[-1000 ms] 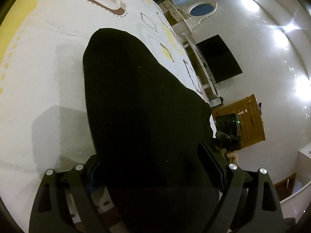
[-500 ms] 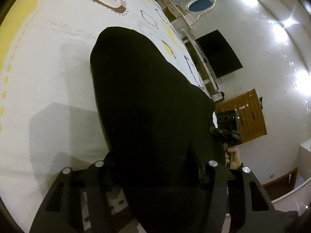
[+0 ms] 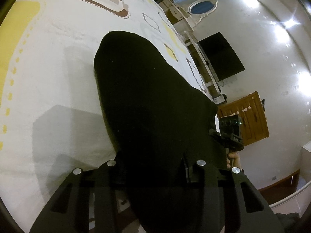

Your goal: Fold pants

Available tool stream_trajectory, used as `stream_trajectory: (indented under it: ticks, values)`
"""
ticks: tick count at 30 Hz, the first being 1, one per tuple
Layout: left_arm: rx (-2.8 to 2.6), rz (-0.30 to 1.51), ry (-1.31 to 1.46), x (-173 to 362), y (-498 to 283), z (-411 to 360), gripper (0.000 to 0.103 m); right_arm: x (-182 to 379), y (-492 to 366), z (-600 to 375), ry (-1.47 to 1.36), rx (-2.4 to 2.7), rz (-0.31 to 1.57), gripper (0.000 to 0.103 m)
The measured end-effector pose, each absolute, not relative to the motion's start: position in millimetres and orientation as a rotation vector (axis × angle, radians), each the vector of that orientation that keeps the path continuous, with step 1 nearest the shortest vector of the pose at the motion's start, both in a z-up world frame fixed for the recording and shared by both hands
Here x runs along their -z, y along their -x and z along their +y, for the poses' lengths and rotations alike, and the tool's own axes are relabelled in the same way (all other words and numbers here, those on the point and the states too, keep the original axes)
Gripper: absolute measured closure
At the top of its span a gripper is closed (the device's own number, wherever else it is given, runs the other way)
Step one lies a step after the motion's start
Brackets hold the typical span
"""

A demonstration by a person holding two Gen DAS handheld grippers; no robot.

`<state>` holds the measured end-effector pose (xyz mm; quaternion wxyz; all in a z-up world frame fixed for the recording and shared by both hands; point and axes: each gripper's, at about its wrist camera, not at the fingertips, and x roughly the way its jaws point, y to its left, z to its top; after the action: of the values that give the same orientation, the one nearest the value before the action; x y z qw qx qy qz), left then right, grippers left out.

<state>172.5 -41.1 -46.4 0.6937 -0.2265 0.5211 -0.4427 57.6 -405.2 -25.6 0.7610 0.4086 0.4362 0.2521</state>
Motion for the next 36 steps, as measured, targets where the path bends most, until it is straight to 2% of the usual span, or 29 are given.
stream_trajectory:
  ticks: [15,36]
  values:
    - [0.978,1.146,0.512,45.4,-178.1,-34.0,0.066,17.1,-65.5,-394.2,-0.892,-0.549,0.917,0.078]
    - [0.908,1.106,0.525,39.7,-182.7,22.5,0.066,16.8,-95.0,-343.8,-0.877,-0.608,0.941,0.078]
